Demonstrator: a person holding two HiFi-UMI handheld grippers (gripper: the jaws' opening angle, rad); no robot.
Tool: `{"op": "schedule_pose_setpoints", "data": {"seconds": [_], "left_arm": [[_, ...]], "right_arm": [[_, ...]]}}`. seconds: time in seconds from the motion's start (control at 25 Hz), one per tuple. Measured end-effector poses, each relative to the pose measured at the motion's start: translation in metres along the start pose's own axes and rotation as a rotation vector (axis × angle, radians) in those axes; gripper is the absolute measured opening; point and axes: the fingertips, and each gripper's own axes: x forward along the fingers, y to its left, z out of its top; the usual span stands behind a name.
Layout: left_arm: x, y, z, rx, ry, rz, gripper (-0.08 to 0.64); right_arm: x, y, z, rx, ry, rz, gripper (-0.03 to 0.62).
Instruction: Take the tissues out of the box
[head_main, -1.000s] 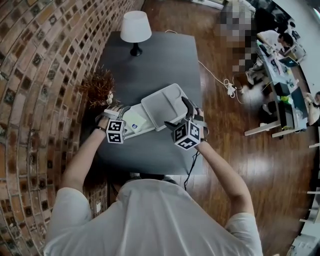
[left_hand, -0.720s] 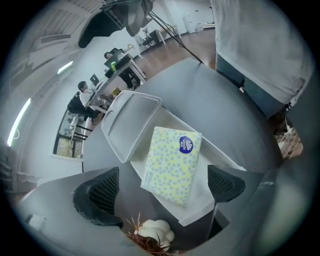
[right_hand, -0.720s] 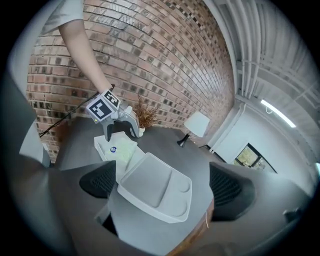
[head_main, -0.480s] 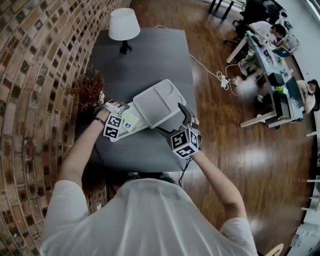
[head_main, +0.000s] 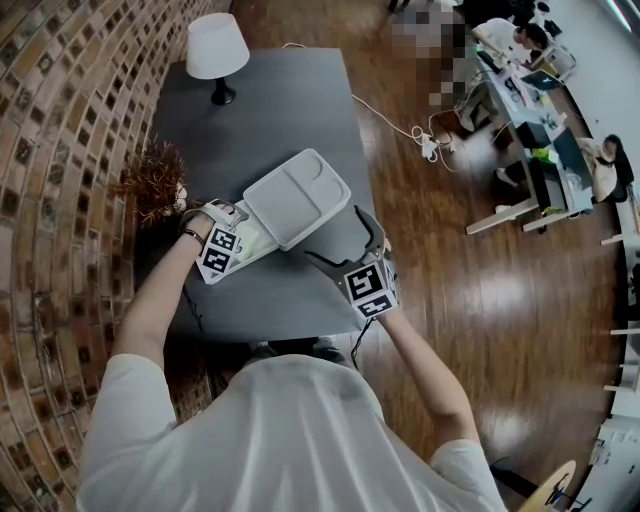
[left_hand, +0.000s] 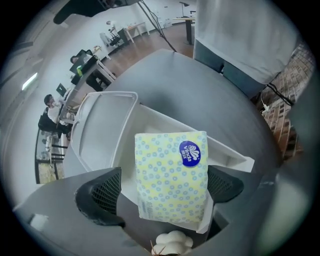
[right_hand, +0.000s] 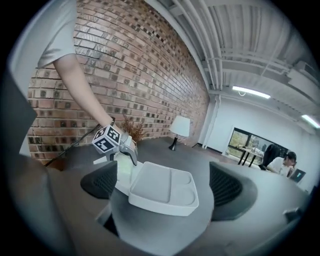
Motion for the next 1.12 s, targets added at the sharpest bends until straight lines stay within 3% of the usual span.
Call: {"op": "schedule_pose_setpoints", "data": {"seconds": [0.28,0.56,0.76,1.12], "left_arm": [[0.013,-0.007,-0.003,-0.035,0.035,-0.070,0.504],[0.019,-0.010,-0.005,-0.037,0.061,-0.073,0.452],[0.008,-0.007,-0.005,-0.192,0.025,-0.050,0.414],[-0.044,0.012,-0.014,-0.432,-0.089,0.096,0.407]], "right_arm": [[-0.009,0.000,-0.003,0.062,-0.063,-0.013,0.572],[-0.017,-0.002,0.005,0.046,-0.075,-0.034,0.572],[-0.023,-0.009,0.007,0.065,-0.093,-0.057,0.572],[-0.020,-0.012,0.015,0.031,-0.119,-0.038,0.572]]}}
